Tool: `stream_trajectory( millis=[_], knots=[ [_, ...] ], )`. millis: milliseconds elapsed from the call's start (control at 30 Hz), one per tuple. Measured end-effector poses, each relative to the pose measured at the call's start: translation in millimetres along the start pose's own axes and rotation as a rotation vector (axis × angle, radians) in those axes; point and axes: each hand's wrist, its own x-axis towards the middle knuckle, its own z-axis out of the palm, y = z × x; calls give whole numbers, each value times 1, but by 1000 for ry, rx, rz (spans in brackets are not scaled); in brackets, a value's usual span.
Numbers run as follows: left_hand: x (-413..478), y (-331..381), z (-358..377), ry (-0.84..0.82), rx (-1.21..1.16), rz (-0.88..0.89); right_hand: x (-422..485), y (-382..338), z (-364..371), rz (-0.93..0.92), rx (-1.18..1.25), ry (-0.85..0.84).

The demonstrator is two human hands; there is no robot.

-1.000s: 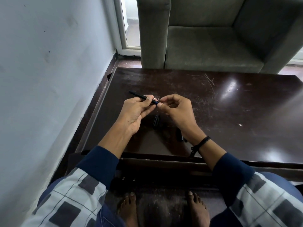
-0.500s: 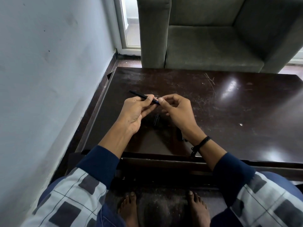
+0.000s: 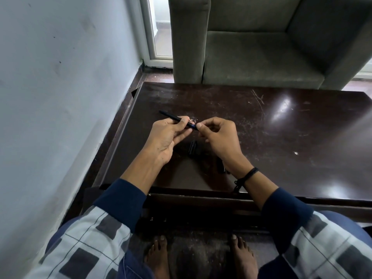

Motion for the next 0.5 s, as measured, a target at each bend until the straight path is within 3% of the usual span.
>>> stream_trajectory(
  millis=[500],
  knots=[
    [-2, -1, 3, -3, 4, 3, 0, 2, 0, -45, 10, -24]
  ],
)
